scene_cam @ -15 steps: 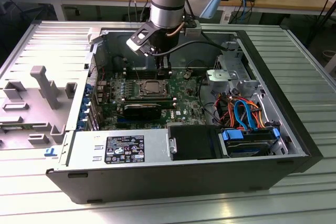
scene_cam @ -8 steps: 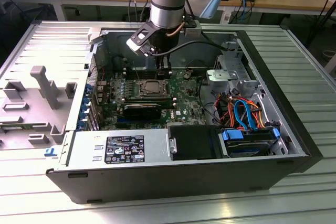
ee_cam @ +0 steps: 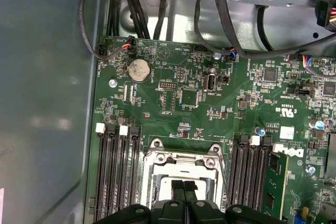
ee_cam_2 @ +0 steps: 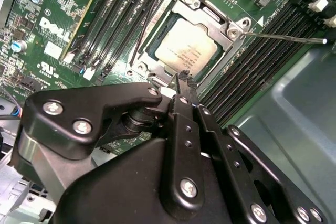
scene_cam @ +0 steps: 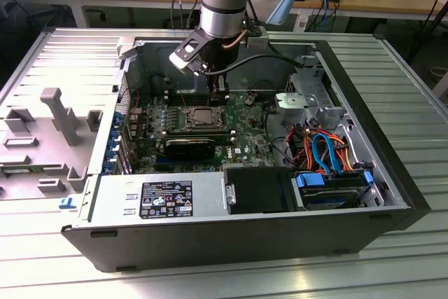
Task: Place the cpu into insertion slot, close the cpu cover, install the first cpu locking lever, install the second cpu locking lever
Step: 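Install the first cpu locking lever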
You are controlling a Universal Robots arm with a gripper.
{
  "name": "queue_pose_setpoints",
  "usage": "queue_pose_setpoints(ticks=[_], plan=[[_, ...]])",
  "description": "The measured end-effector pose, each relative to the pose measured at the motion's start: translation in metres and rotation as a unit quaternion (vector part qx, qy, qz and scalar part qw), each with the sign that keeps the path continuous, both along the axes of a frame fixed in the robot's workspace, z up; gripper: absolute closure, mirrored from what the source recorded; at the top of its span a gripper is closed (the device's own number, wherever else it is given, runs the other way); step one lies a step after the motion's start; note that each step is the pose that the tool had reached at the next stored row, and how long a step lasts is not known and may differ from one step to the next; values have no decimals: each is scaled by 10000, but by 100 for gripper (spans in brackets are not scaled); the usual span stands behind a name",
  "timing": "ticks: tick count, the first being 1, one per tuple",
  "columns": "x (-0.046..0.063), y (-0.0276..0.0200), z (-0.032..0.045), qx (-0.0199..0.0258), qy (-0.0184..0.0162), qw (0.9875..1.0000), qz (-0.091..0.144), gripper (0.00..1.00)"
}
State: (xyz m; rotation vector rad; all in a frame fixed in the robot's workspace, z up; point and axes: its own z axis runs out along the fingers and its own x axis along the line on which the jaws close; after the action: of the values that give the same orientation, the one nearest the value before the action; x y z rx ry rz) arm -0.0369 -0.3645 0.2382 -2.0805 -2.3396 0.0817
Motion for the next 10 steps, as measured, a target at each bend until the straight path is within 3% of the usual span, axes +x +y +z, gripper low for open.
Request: queue_pose_setpoints(ticks=[5,10], plan=[[0,0,0,0,0,9993,364,89],[0,1,0,0,0,9966,826,89]])
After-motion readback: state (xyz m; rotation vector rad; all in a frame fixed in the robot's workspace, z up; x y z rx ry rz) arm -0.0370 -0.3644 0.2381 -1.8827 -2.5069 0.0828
